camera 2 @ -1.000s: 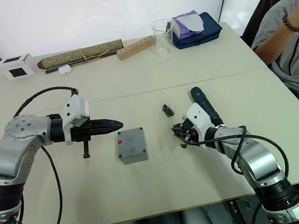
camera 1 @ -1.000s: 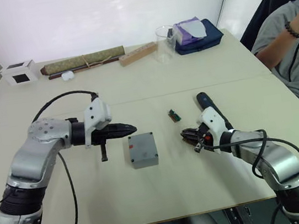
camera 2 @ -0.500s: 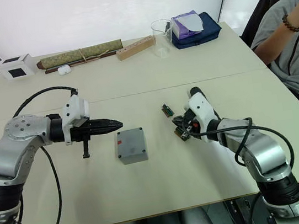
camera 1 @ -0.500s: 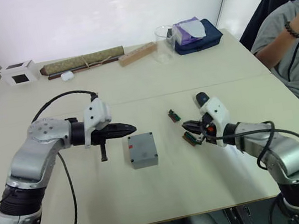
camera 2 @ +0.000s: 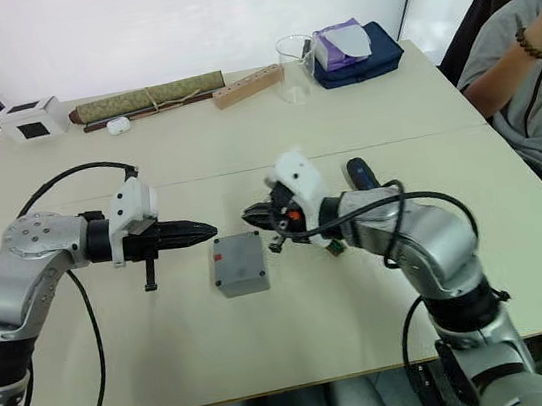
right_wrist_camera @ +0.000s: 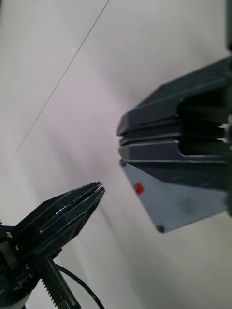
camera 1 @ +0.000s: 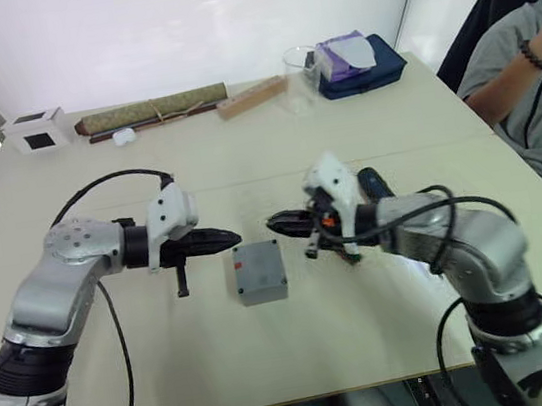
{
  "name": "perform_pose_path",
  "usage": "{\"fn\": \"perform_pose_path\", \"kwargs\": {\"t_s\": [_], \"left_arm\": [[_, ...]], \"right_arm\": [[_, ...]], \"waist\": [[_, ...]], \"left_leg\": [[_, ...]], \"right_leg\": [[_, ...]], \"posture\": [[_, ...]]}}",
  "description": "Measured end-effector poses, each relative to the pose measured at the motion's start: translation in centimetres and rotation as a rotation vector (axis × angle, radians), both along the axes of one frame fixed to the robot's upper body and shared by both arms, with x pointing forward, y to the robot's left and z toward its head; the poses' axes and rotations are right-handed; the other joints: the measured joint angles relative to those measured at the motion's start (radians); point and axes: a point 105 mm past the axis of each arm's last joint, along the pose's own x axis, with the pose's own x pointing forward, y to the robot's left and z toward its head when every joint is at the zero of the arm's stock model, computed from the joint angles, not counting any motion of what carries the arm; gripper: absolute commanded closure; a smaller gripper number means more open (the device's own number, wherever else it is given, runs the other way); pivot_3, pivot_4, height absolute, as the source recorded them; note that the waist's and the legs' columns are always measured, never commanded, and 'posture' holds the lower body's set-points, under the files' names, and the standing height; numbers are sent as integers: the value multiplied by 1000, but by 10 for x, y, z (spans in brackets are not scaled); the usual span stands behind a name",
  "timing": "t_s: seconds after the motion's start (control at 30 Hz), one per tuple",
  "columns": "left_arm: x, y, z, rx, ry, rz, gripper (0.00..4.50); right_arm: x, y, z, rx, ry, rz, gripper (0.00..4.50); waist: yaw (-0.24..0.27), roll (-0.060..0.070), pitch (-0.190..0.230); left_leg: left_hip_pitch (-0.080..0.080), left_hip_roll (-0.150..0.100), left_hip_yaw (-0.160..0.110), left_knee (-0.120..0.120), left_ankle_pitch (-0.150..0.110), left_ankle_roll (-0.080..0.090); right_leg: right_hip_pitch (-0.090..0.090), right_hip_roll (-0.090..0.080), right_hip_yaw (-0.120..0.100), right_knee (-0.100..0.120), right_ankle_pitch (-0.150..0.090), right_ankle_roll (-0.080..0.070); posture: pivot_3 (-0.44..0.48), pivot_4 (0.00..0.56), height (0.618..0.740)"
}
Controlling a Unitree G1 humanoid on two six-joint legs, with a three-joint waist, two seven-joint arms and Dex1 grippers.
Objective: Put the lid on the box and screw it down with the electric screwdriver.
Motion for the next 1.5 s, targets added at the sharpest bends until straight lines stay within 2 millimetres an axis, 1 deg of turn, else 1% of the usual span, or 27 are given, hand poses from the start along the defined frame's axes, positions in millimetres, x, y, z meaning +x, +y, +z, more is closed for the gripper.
{"fn": "perform_pose_path", "kwargs": {"t_s": [0.1, 0.27, 0.73, 0.83, 1.37, 1.5], "left_arm": [[0, 1, -2, 0, 6, 8, 4500], [-3, 0, -6, 1, 6, 17, 4500], [-5, -1, -7, -1, -5, 27, 4500], [-7, -1, -10, 0, 7, 31, 4500], [-5, -1, -10, -3, -1, 44, 4500], [-5, -1, -10, -4, -2, 45, 4500]], "right_arm": [[3, 2, -11, -31, 25, -3, 4461], [8, -2, -18, -68, 20, -11, 4461], [14, -1, -14, -63, 7, -17, 4461], [15, -2, -16, -66, 13, -20, 4461], [18, 1, -22, -67, 24, -16, 4461], [19, 2, -28, -92, 30, -10, 4461]], "waist": [[-4, 0, 0], [-5, 0, 0], [-5, 0, 0], [-5, 0, 0], [-5, 0, 0], [-5, 0, 0]], "left_leg": [[0, 0, 0, 0, 0, 0], [0, 1, 0, 0, 0, 0], [0, 1, 0, -1, 0, 0], [0, 1, 0, -1, 0, 0], [0, 1, 0, -1, 0, 0], [0, 1, 0, -1, 0, 0]], "right_leg": [[0, 1, 0, 0, 0, 0], [-1, 2, 0, 1, 0, 0], [-1, 2, 0, 0, 0, 0], [-1, 2, 0, 0, 0, 0], [-1, 2, 0, 0, 0, 0], [-1, 2, 0, 0, 0, 0]], "posture": [[0, 150, 736], [0, 150, 736], [0, 150, 736], [0, 150, 736], [0, 150, 736], [0, 150, 736]]}}
